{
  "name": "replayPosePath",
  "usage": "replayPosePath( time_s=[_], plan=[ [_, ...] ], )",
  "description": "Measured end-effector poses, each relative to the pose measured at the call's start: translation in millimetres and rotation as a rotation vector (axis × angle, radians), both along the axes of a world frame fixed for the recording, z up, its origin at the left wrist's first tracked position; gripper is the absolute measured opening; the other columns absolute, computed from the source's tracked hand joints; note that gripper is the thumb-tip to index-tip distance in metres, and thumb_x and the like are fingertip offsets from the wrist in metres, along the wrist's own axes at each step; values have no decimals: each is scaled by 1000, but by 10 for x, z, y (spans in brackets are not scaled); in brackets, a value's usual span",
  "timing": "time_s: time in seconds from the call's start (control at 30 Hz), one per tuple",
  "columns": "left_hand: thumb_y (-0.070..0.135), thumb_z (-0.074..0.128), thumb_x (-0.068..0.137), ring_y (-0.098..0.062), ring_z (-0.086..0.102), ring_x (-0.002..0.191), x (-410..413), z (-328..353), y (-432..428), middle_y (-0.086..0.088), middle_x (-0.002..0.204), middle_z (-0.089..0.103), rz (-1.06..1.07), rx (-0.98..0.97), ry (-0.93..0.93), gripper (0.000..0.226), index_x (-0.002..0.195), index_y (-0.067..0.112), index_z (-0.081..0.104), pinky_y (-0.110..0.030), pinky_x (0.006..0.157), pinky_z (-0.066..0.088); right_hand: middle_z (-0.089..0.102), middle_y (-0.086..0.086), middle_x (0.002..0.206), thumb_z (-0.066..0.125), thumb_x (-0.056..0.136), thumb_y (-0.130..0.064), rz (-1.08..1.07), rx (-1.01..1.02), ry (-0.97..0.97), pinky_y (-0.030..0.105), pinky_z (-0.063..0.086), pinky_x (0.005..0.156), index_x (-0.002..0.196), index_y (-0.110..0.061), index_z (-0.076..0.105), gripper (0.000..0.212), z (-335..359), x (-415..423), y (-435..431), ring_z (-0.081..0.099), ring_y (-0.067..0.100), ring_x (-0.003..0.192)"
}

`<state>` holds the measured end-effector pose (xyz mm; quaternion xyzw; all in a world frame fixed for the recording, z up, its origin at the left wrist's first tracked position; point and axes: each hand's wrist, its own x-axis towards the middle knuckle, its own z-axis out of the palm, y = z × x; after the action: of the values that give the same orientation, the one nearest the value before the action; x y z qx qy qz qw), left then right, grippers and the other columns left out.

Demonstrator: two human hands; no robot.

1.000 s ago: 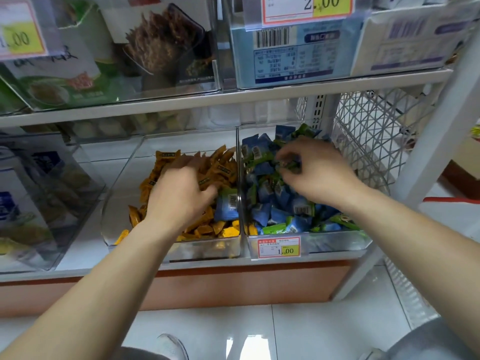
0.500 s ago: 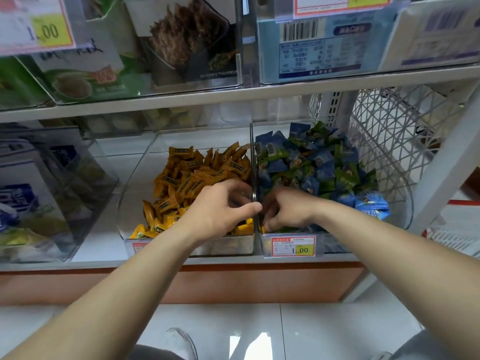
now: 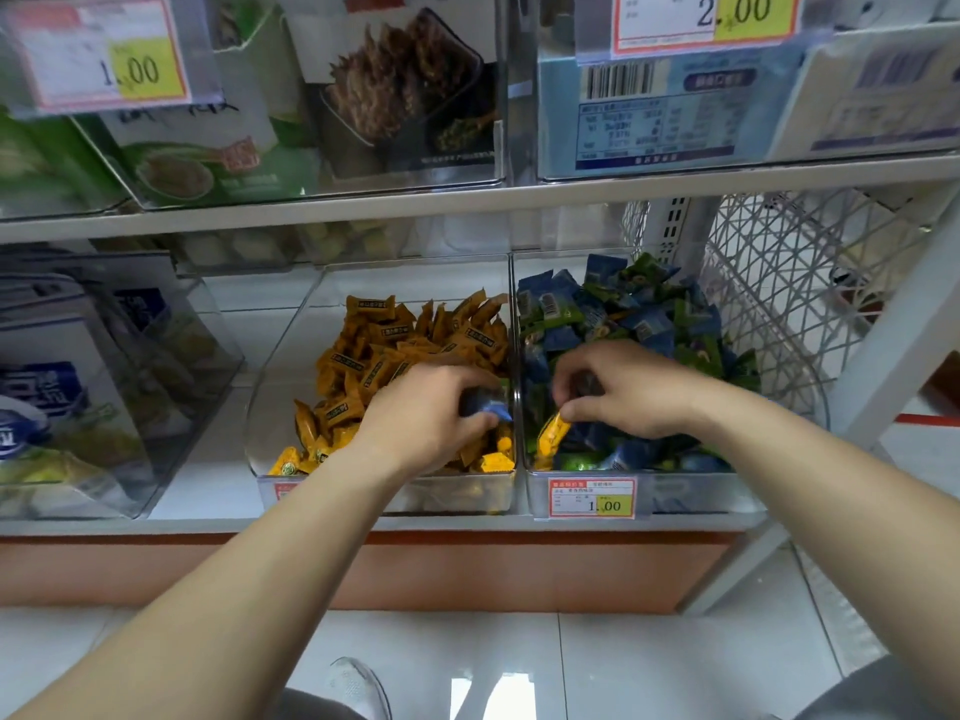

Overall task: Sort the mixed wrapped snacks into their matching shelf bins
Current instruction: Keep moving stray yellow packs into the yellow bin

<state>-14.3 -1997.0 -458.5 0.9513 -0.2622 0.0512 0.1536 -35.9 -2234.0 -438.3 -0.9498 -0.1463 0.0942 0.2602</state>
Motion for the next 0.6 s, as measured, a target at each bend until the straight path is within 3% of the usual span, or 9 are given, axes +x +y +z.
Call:
replayPosePath(
  time_s=[0.1, 0.17, 0.27, 0.37, 0.47, 0.53, 0.6],
  plan=[
    [49, 59, 93, 6, 60, 82, 21, 106, 89, 20, 102, 69, 58, -221, 61, 27, 115, 37, 69, -18, 64, 47, 65, -15, 81, 70, 90, -28, -106, 65, -165, 18, 45, 64, 82, -35, 61, 14, 152, -86, -129, 60, 0, 76],
    [46, 59, 94, 9, 61, 73, 21, 198, 221, 23, 88, 71, 145, -441, 83, 21, 107, 38, 71, -15, 60, 42, 66, -16, 74, 71, 89, -22, -208, 298, -283, 14, 41, 60, 83, -32, 62, 14, 231, -107, -123, 60, -1, 69],
    [42, 61, 94, 6, 62, 65, -1, 292, 387, 25, 71, 68, 277, -668, 41, 13, 101, 37, 71, -15, 57, 41, 69, -8, 80, 72, 87, -18, -320, 604, -419, 29, 53, 72, 84, -27, 65, 12, 322, -51, 90, 66, 12, 77],
    [36, 64, 94, 3, 65, 74, -61, 358, 362, 18, 84, 71, 288, -831, 4, 8, 101, 35, 69, -23, 66, 48, 69, -14, 89, 75, 85, -25, -278, 540, -369, 35, 55, 88, 85, -32, 67, 11, 318, 19, 404, 65, 6, 86],
    [32, 68, 92, 1, 68, 84, -115, 415, 216, 14, 89, 73, 244, -913, -43, 6, 93, 37, 66, -28, 73, 55, 63, -19, 102, 71, 89, -31, -265, 456, -351, 40, 42, 107, 102, -35, 70, 14, 282, 45, 542, 60, 7, 102],
    [31, 71, 89, -2, 69, 86, -136, 430, 80, 11, 90, 73, 197, -919, -60, 9, 93, 35, 64, -29, 75, 57, 65, -15, 111, 62, 95, -33, -286, 588, -303, 32, 48, 101, 116, -34, 67, 22, 299, 23, 519, 61, 8, 107],
    [29, 74, 88, -2, 68, 86, -163, 434, -82, 11, 89, 72, 131, -882, -72, 12, 92, 33, 63, -25, 77, 56, 70, -4, 111, 54, 100, -36, -254, 820, -136, 31, 56, 78, 117, -29, 66, 23, 331, -34, 470, 68, 15, 98]
  ],
)
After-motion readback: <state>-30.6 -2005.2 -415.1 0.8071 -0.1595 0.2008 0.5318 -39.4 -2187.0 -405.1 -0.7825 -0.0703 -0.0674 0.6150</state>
